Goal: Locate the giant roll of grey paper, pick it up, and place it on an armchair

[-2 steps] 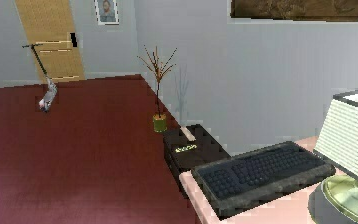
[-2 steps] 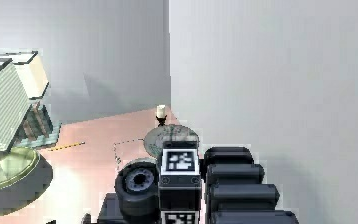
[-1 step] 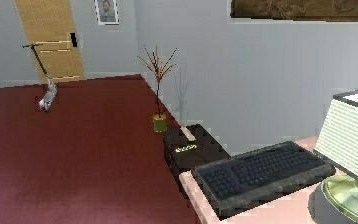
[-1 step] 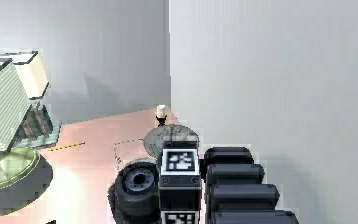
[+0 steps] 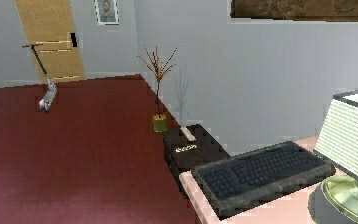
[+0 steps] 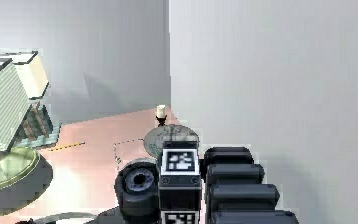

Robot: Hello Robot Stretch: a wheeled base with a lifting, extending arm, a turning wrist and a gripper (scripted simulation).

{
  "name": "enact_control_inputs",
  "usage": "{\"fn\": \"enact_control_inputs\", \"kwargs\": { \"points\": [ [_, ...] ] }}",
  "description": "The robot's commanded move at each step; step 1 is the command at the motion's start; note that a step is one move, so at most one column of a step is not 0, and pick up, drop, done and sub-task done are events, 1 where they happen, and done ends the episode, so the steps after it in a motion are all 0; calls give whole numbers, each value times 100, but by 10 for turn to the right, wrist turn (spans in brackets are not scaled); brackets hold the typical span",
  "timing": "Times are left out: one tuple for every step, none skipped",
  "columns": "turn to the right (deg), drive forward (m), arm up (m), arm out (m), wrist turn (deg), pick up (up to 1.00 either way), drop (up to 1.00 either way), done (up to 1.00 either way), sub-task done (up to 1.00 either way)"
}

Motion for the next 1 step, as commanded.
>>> {"fn": "enact_control_inputs", "kwargs": {
  "points": [
    [0,0,0,0,450,0,0,0,0]
  ]
}}
